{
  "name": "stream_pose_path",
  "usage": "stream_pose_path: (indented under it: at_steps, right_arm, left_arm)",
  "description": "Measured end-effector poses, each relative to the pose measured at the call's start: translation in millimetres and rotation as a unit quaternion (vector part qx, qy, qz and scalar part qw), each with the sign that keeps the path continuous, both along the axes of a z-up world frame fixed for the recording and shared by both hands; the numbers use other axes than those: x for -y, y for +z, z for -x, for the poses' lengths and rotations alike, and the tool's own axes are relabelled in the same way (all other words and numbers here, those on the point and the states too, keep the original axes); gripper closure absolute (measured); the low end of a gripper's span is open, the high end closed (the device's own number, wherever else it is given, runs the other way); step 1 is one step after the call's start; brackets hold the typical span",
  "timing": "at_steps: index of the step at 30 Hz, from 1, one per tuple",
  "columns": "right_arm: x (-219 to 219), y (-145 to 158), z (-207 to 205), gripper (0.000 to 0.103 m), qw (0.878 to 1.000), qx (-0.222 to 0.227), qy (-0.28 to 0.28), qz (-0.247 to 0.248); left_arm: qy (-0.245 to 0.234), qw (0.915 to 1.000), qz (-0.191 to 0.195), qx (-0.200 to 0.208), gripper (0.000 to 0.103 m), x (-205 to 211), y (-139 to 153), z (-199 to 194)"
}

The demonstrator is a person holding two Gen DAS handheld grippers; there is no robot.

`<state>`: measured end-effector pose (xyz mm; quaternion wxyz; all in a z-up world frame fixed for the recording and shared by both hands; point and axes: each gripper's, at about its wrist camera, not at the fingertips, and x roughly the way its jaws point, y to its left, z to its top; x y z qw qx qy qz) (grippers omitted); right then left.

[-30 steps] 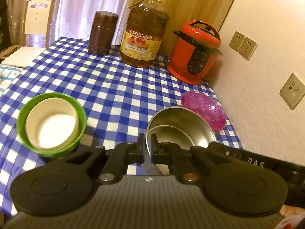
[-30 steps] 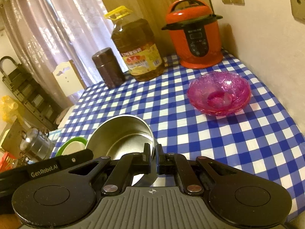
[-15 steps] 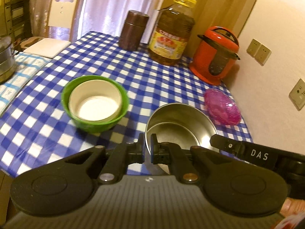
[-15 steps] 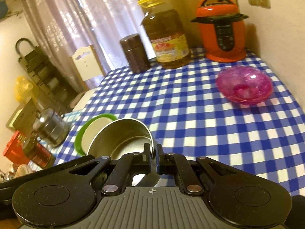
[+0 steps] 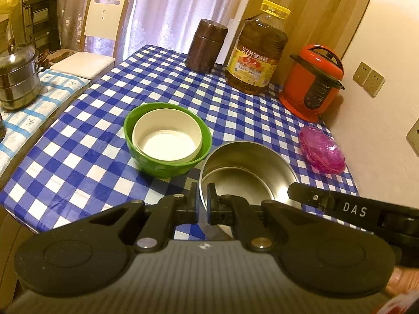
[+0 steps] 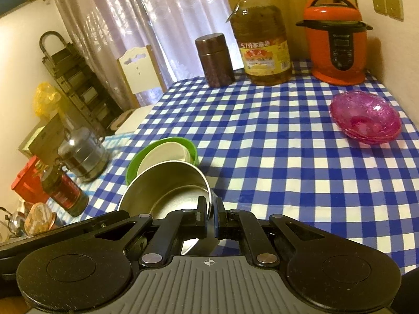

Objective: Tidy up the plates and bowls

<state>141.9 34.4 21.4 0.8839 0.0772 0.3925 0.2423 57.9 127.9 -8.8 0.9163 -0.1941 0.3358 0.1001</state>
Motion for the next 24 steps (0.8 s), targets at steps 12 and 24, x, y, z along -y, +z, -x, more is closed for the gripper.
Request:
stream_pose_path:
  at_steps: [12, 24]
  right_arm:
    - [-23, 5, -19, 0.098, 1.000, 0.005, 0.021, -0.009]
    - [-86, 5, -73, 0.098, 0.998, 0.018, 0.054, 0.000]
  left_arm:
    - [0.023, 0.9996, -0.003, 0.017, 0.099, -27, 10, -8]
    - [0.051, 0.9983, -0.009, 0.028, 0.099, -87, 12, -53]
